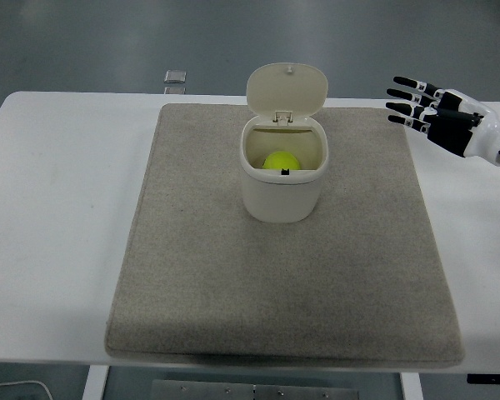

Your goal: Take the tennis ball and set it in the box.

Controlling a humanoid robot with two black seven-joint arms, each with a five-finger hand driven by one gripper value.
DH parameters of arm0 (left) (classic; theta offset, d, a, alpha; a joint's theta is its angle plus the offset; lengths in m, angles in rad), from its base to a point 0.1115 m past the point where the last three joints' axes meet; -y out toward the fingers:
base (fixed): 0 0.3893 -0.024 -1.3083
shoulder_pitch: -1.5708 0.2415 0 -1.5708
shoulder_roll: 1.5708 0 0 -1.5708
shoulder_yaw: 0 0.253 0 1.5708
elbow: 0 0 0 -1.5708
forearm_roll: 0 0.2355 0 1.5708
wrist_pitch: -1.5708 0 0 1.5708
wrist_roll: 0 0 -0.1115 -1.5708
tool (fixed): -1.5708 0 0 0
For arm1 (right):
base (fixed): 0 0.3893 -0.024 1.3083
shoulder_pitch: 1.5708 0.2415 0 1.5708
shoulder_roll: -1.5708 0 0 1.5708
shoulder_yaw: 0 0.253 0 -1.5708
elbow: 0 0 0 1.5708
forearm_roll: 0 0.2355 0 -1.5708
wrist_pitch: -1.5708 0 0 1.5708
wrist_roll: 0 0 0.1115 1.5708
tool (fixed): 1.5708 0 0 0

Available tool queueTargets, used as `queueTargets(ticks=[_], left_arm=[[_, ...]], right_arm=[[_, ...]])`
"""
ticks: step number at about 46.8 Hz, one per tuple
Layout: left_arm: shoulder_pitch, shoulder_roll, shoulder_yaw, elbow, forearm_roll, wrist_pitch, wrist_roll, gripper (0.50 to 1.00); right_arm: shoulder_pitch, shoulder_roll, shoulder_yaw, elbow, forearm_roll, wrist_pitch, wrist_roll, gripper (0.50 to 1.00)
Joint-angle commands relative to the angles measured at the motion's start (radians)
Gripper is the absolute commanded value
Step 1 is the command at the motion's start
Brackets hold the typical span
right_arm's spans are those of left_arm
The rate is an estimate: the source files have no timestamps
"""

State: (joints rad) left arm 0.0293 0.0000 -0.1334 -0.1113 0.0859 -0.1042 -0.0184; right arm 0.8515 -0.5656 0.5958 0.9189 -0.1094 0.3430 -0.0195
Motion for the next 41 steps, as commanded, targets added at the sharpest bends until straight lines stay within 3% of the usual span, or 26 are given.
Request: queueTargets(ticks=[1, 41], left_arm=[[0.0, 0.0, 0.0, -0.001, 0.0, 0.0, 0.0, 0.992], [0.0, 0.0, 0.0, -0.001, 0.0, 0.0, 0.0, 0.992]], right_arm=[[0.0, 0.021, 0.002, -0.002, 0.013, -0.025, 0.001, 0.905], [-0.003, 0.032, 0.002, -0.025, 0.01, -0.018, 0.012, 0.911]])
